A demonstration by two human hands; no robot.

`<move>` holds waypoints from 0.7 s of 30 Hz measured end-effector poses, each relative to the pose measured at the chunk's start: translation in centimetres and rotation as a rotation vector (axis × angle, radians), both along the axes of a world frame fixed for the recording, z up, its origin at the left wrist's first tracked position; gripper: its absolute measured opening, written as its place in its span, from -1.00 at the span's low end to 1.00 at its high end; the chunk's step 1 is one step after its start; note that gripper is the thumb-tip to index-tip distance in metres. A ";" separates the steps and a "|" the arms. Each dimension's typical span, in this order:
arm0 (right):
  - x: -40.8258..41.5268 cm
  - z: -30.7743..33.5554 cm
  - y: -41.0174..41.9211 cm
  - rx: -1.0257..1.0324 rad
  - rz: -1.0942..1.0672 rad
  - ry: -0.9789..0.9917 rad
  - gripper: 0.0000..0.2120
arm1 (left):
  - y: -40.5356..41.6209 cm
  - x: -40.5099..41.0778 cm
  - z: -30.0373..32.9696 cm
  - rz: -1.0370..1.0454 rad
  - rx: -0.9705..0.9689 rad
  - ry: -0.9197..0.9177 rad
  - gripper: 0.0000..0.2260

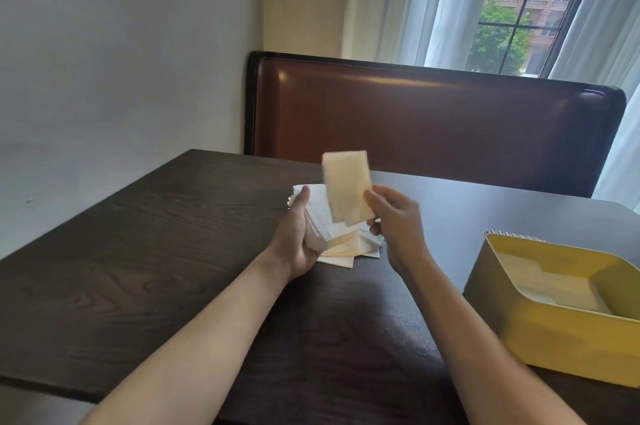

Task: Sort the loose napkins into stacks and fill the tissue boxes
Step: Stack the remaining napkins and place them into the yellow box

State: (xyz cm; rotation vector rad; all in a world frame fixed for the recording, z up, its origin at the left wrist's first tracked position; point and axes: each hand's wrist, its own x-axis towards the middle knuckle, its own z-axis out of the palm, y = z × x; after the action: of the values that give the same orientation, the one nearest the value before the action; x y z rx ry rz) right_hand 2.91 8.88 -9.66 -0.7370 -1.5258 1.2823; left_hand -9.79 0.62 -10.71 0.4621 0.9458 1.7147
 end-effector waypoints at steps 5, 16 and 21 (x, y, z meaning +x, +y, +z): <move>-0.7 -1.0 -0.4 0.048 0.018 -0.204 -0.84 | 0.2 -0.1 -0.7 -0.098 0.068 0.095 -0.36; -0.5 -2.7 1.6 0.241 -0.202 -0.682 -0.73 | 1.1 -3.0 -1.2 0.400 -0.117 0.035 -0.80; -1.5 -3.8 1.6 0.237 -0.140 -0.861 -0.72 | 0.9 -2.6 -1.2 0.335 -0.164 0.012 -0.77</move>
State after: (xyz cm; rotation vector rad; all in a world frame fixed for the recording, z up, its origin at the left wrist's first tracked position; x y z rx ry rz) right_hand 1.39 10.47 -13.51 -1.3045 -2.1988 0.6635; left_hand -12.36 1.52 -11.88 0.2136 1.2139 1.9131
